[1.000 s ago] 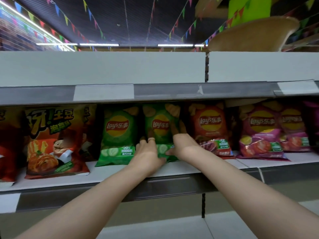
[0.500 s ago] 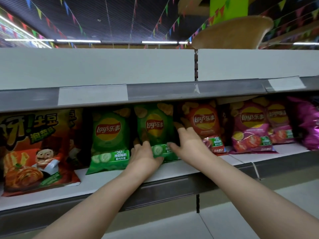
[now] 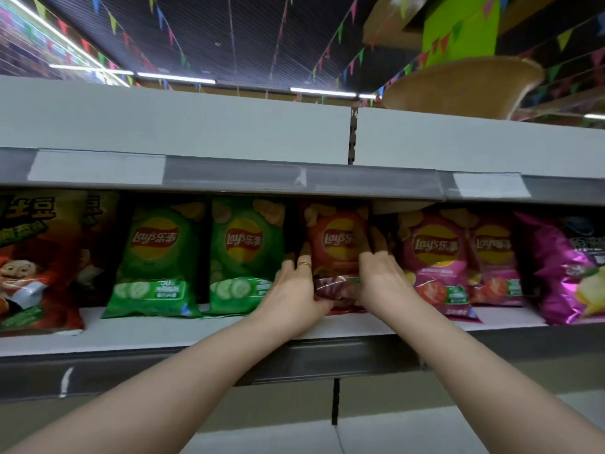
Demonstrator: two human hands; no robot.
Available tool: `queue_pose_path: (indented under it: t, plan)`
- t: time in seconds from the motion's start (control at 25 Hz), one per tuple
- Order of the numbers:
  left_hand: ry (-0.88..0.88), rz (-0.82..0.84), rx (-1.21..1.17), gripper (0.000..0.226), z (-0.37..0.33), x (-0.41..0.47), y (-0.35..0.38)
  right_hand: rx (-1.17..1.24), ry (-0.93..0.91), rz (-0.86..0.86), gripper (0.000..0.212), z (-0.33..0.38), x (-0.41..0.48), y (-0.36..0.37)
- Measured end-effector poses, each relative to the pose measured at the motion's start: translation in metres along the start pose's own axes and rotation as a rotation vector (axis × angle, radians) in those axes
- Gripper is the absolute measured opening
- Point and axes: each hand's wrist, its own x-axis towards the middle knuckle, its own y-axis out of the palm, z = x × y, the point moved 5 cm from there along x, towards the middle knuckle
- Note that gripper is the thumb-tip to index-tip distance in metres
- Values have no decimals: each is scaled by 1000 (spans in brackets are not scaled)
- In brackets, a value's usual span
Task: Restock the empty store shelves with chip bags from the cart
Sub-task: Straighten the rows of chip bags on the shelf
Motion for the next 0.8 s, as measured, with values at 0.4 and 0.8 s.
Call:
queue_pose_path:
  t: [0.4,0.8]
  plan:
    - [-335,-40,66,58,-18,16,35,-101,-419,12,33,1,25,21]
    - [-137,-324,169,69,-41,-1,30,242,-479,-568,46,-65,-14,-26]
